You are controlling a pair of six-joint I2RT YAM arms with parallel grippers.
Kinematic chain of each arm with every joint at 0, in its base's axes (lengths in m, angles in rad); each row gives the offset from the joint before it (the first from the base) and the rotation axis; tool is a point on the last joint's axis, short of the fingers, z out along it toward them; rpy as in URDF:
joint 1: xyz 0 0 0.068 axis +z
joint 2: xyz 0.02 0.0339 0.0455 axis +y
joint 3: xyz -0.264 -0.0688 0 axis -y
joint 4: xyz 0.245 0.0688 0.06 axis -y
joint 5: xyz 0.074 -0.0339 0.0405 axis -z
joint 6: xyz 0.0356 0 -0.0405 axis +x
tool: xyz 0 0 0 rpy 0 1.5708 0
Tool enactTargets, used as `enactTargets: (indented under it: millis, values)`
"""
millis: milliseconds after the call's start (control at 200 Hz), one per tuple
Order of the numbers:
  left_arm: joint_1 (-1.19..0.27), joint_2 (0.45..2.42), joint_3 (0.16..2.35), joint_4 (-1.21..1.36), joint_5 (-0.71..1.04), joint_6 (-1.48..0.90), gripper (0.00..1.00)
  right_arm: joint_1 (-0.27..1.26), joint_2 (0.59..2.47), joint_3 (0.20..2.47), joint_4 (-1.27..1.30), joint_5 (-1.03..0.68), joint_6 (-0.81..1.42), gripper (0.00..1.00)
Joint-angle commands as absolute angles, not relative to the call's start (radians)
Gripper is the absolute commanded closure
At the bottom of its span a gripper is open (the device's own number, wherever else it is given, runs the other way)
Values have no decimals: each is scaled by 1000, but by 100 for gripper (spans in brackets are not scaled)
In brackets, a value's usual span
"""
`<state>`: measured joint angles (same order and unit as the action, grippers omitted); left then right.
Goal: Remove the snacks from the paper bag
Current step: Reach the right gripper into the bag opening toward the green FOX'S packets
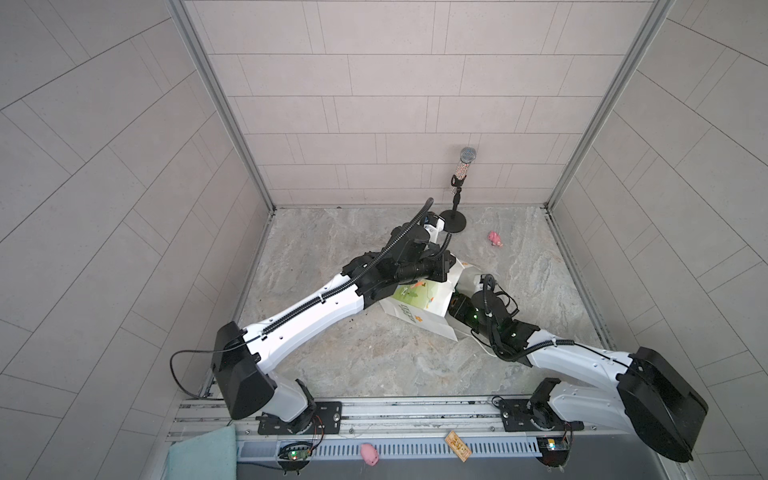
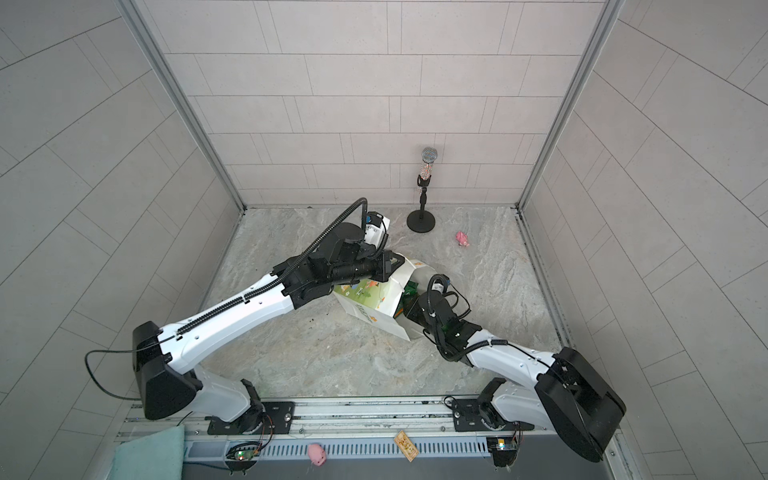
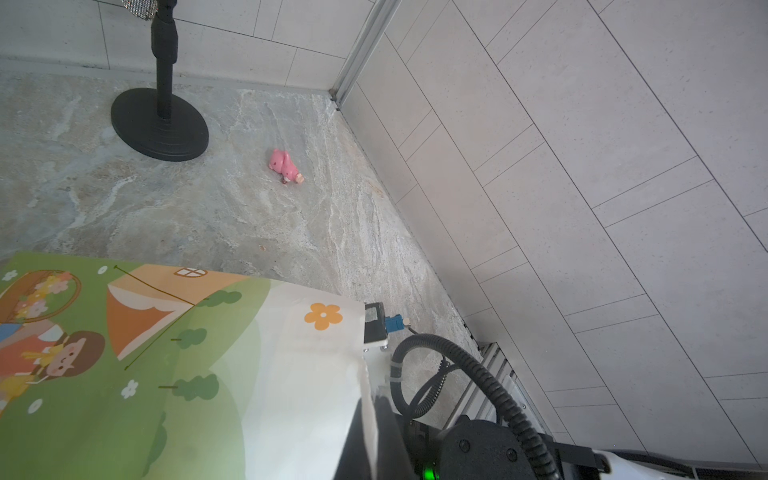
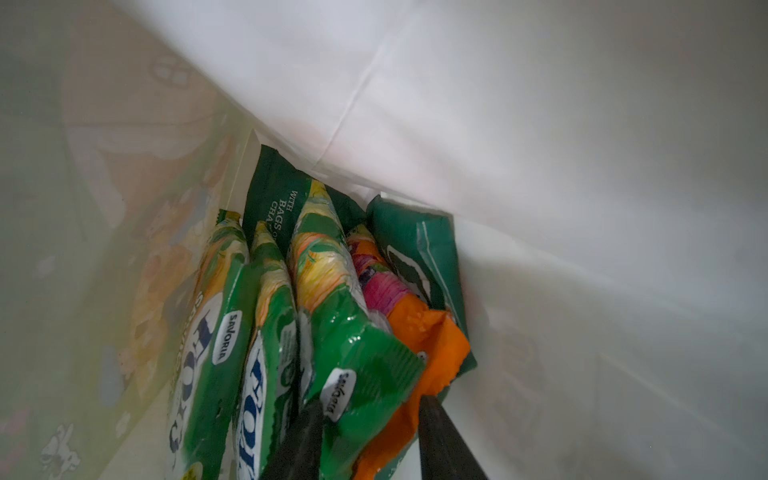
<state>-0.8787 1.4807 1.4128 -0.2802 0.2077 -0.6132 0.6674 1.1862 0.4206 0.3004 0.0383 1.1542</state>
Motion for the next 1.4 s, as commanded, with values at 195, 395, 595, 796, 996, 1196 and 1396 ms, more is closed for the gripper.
enactTargets:
  millis: [195, 395, 595, 796, 996, 1196, 1396]
  values:
    - [-881, 1464, 1407, -251, 203, -612, 100, 672, 1261, 448, 464, -31, 1173, 59]
    - [-880, 1454, 1402, -263, 181, -607, 100, 672, 1296, 462, 492, -53, 1169, 76]
    - [-880, 1439, 1394, -290, 146, -583, 100, 672, 1229, 510, 343, -43, 1089, 82]
    - [-879, 1434, 1390, -301, 129, -574, 100, 669, 1146, 496, 272, 16, 1002, 98]
    - [-879, 1432, 1390, -305, 117, -569, 100, 664, 1112, 517, 213, 14, 955, 100]
    - [-880, 1426, 1388, -313, 89, -566, 100, 662, 1093, 535, 144, 15, 931, 100]
    - [-879, 1425, 1387, -311, 94, -562, 100, 637, 1092, 497, 165, 2, 963, 86]
